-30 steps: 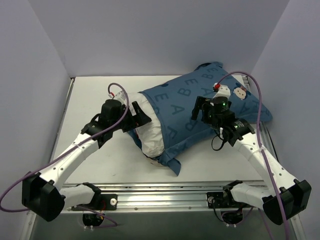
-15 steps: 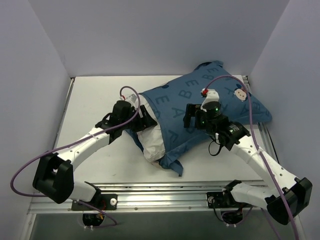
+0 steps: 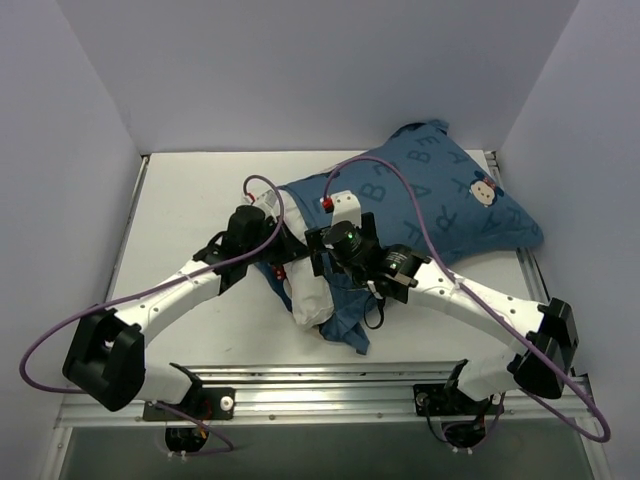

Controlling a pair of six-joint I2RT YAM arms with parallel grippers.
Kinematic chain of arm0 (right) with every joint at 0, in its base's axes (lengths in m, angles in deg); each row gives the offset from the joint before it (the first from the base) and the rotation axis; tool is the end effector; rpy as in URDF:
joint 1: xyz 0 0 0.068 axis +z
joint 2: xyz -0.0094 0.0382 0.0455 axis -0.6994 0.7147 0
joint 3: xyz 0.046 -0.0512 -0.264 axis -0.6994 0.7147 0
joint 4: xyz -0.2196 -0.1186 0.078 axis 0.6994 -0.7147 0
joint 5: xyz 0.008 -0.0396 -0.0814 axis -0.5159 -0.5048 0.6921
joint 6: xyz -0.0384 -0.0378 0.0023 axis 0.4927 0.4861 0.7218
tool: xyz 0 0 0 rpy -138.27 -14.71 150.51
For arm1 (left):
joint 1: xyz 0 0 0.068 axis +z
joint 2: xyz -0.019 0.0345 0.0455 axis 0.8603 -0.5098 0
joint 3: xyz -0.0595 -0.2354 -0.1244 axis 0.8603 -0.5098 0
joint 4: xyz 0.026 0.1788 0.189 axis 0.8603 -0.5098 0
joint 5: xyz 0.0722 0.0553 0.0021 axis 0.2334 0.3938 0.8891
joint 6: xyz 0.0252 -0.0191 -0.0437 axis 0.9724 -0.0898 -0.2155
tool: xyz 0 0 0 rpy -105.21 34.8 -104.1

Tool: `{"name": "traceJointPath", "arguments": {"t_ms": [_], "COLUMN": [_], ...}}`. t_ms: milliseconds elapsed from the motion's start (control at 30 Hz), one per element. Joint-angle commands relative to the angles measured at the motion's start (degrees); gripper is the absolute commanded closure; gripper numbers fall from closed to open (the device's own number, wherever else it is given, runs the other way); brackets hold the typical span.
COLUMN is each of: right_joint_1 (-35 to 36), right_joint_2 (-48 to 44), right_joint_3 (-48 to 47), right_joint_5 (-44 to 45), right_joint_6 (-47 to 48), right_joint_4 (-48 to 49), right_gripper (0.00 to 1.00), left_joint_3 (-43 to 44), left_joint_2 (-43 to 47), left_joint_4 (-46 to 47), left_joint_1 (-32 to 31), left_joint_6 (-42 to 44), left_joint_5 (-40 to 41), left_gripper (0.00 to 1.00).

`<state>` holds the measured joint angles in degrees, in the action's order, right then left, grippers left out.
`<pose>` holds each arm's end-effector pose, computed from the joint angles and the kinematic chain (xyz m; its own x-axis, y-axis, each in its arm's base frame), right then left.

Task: Remove the pillowcase from the pillow

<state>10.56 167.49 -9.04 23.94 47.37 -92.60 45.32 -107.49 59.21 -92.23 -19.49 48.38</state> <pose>0.1923 0.2487 0.3427 -0.4163 -0.0255 -0.9089 -0.4129 0.8959 0.1639 0.2562 -0.1755 0.2588 -0.8045 -0.3575 -0.4743 0.1348 0.6678 -0.7320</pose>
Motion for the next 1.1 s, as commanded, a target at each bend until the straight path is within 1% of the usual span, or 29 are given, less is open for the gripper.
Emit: {"name": "traceJointPath", "arguments": {"t_ms": [0, 33, 100, 133, 167, 200, 233, 267, 300, 333, 367, 400, 467, 500, 567, 600, 633, 700, 767, 800, 833, 900, 933, 967, 1000, 1033, 1067], "right_joint_1": [0.43, 0.26, -0.35, -0.71, -1.93, -2.81, -3.78, -5.0, -7.97, -9.66, -11.5, -15.43, -19.24, -23.08, -27.67, -29.95, -34.24, -37.0, -37.8, -37.54, -37.19, -34.21, -32.72, -29.92, -28.76, -27.96, -27.17], "right_joint_2": [2.29, 3.42, 5.27, 5.89, 6.5, 7.29, 7.48, 7.39, 6.61, 5.99, 5.37, 4.32, 3.96, 3.88, 4.05, 4.22, 4.23, 3.97, 3.26, 2.04, 1.07, -1.99, -2.8, -3.5, -4.99, -5.79, -7.97], "right_joint_3": [-1.89, -1.63, -1.45, -1.36, -1.19, -1.01, -0.75, -0.22, 0.13, 0.48, 0.92, 1.01, 0.05, -0.3, -0.74, -0.92, -0.92, -0.22, 0.57, 1.18, 2.93, 4.44, 4.88, 4.97, 4.97, 4.97, 5.93], "right_joint_5": [8.76, 10.51, 12.19, 12.81, 13.77, 14.13, 14.48, 14.92, 15.01, 14.67, 14.14, 13.7, 14.48, 15.01, 15.28, 14.15, 13.27, 10.99, 8.7, 6.42, 0.31, -4.57, -6.15, -8.69, -9.93, -11.25, -14.22], "right_joint_6": [-1.4, -1.4, -1.48, -1.4, -1.48, -1.75, -2.01, -2.36, -2.8, -2.72, -2.45, -1.32, -0.61, -0.17, -0.51, -0.52, -1.13, -1.4, -0.96, -0.61, 0.0, 1.5, 1.33, 0.98, -0.85, -2.0, -3.32], "right_joint_4": [-1.56, -1.39, -1.39, -1.56, -1.82, -1.91, -2.09, -2.09, -2.09, -1.91, -1.74, -1.56, -2.61, -3.49, -4.54, -4.81, -5.42, -5.43, -4.64, -2.46, -0.87, 1.77, 3.08, 3.45, 3.62, 3.8, 4.15], "right_gripper": [0.1, 0.17, 0.23, 0.3, 0.33, 0.39, 0.56, 0.65, 0.73, 0.87, 0.92, 0.99, 1.0, 1.0, 1.0, 1.0, 1.0, 1.0, 1.0, 1.0, 1.0, 1.0, 1.0, 0.98, 0.85, 0.75, 0.64], "left_joint_3": [0.24, 0.33, 0.94, 1.21, 1.73, 2.87, 3.57, 4.37, 5.07, 6.38, 7.09, 7.71, 9.29, 9.73, 10.96, 11.4, 11.93, 13.07, 13.34, 13.34, 13.16, 12.29, 11.67, 11.06, 9.92, 9.74, 10.0], "left_joint_2": [3.16, 3.87, 6.49, 7.47, 8.44, 10.19, 10.99, 11.78, 13.09, 13.89, 14.59, 15.9, 18.36, 19.25, 21.09, 22.84, 23.82, 26.37, 28.12, 28.22, 28.22, 27.43, 27.0, 26.21, 25.76, 25.24, 23.93], "left_joint_4": [0.42, -0.11, -1.95, -2.83, -4.93, -5.99, -7.39, -10.19, -11.44, -12.93, -15.82, -17.32, -21.36, -22.25, -24.88, -25.77, -27.95, -29.99, -31.57, -31.84, -32.1, -30.44, -27.48, -25.45, -23.51, -20.27, -19.11], "left_joint_1": [-0.78, -0.87, -0.87, -0.87, -0.87, -0.87, -0.87, -0.78, -0.69, -0.6, -0.6, -0.6, -0.43, -0.34, 0.01, 0.19, 0.36, 0.71, 0.98, 1.07, 1.07, 1.07, 0.98, 0.81, 0.54, -0.33, -1.03], "left_joint_6": [0.25, 0.34, 0.52, 1.04, 1.31, 1.66, 2.62, 3.06, 3.59, 4.47, 4.91, 5.78, 6.41, 6.84, 7.02, 7.28, 7.46, 7.9, 8.08, 8.08, 7.82, 6.42, 5.45, 4.4, 2.21, 1.41, 0.96], "left_joint_5": [0.18, 0.18, 0.53, 1.05, 1.49, 1.85, 2.29, 2.55, 2.73, 3.43, 3.95, 4.66, 6.07, 6.07, 5.46, 5.45, 5.72, 7.21, 7.83, 8.26, 8.09, 6.0, 4.68, 3.53, 2.56, 2.12, 2.72], "left_gripper": [0.98, 0.98, 0.98, 0.98, 0.98, 0.98, 0.98, 0.98, 0.98, 0.98, 0.98, 0.98, 0.98, 0.98, 0.98, 0.98, 0.98, 0.98, 0.98, 0.98, 0.98, 0.98, 0.98, 0.98, 0.98, 0.98, 0.98]}}
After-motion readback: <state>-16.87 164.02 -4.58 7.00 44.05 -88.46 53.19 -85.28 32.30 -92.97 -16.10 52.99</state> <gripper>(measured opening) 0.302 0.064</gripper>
